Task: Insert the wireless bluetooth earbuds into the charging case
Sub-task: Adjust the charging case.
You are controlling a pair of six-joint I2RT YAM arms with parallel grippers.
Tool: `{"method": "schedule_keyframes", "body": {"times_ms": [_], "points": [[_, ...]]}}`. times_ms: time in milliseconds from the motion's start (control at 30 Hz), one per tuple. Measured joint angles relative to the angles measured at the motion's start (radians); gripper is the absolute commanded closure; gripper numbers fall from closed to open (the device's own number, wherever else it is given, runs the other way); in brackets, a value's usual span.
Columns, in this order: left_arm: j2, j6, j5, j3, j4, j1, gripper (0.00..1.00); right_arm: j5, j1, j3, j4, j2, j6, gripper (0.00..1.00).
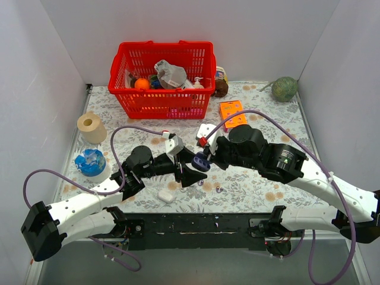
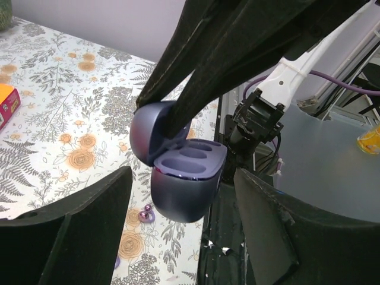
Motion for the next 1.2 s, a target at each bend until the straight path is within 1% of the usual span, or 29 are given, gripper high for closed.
{"method": "schedule_keyframes", "body": {"times_ms": [100, 133, 233, 267, 300, 400, 467, 500, 533, 567, 600, 633, 700, 800, 867, 933, 967, 1033, 1133, 1167, 1200], "points": [[0.003, 0.008, -0.004, 0.001, 0.008, 0.0, 0.4, 0.0, 0.008, -0.008, 0.002, 0.003, 0.0, 0.99], [0.006, 0.011, -0.004, 0.002, 0.008, 0.0, 0.47, 0.0, 0.009, -0.013, 0.002, 0.003, -0.001, 0.99], [0.018, 0.018, 0.001, 0.004, 0.008, 0.0, 0.57, 0.003, 0.013, -0.018, 0.001, 0.005, -0.007, 0.99], [0.021, 0.02, 0.007, 0.005, 0.008, 0.0, 0.67, 0.005, 0.013, -0.018, 0.001, 0.006, -0.01, 0.99], [0.024, 0.023, 0.013, 0.006, 0.008, 0.0, 0.72, 0.007, 0.013, -0.018, 0.001, 0.006, -0.012, 0.99], [0.027, 0.024, 0.031, 0.009, 0.008, 0.0, 0.81, 0.007, 0.013, -0.018, 0.001, 0.006, -0.026, 0.99], [0.027, 0.024, 0.034, 0.009, 0.008, 0.0, 0.85, 0.005, 0.014, -0.018, -0.001, 0.006, -0.033, 0.99], [0.028, 0.023, 0.035, 0.009, 0.008, 0.0, 0.86, 0.005, 0.014, -0.018, 0.0, 0.006, -0.035, 0.99], [0.028, 0.023, 0.035, 0.009, 0.008, 0.0, 0.83, 0.003, 0.014, -0.018, -0.001, 0.006, -0.036, 0.99], [0.028, 0.023, 0.036, 0.009, 0.008, 0.0, 0.77, 0.003, 0.014, -0.018, -0.001, 0.006, -0.037, 0.99], [0.028, 0.023, 0.036, 0.009, 0.008, 0.0, 0.63, 0.003, 0.014, -0.018, -0.001, 0.006, -0.037, 0.99], [0.028, 0.023, 0.036, 0.009, 0.008, 0.0, 0.6, 0.003, 0.014, -0.018, -0.001, 0.006, -0.037, 0.99], [0.028, 0.024, 0.035, 0.009, 0.008, 0.0, 0.57, 0.003, 0.014, -0.018, -0.001, 0.006, -0.036, 0.99], [0.031, 0.023, 0.034, 0.009, 0.01, 0.0, 0.56, -0.001, 0.014, -0.018, -0.002, 0.006, -0.034, 0.99], [0.033, 0.022, 0.034, 0.009, 0.01, 0.0, 0.6, -0.002, 0.014, -0.018, -0.003, 0.006, -0.032, 0.99], [0.034, 0.021, 0.035, 0.009, 0.012, 0.0, 0.67, -0.001, 0.014, -0.018, -0.003, 0.006, -0.032, 0.99], [0.034, 0.019, 0.039, 0.009, 0.013, 0.0, 0.76, 0.0, 0.014, -0.018, -0.003, 0.006, -0.033, 0.99], [0.034, 0.011, 0.043, 0.009, 0.014, 0.0, 0.83, -0.001, 0.014, -0.018, -0.003, 0.006, -0.034, 0.99], [0.034, 0.007, 0.053, 0.009, 0.016, 0.0, 0.97, -0.005, 0.015, -0.018, -0.003, 0.006, -0.037, 0.99], [0.034, 0.005, 0.054, 0.009, 0.016, 0.0, 1.0, -0.005, 0.015, -0.018, -0.003, 0.007, -0.037, 0.99], [0.035, 0.003, 0.055, 0.009, 0.016, 0.0, 1.0, -0.005, 0.016, -0.018, -0.003, 0.007, -0.037, 0.99]]}}
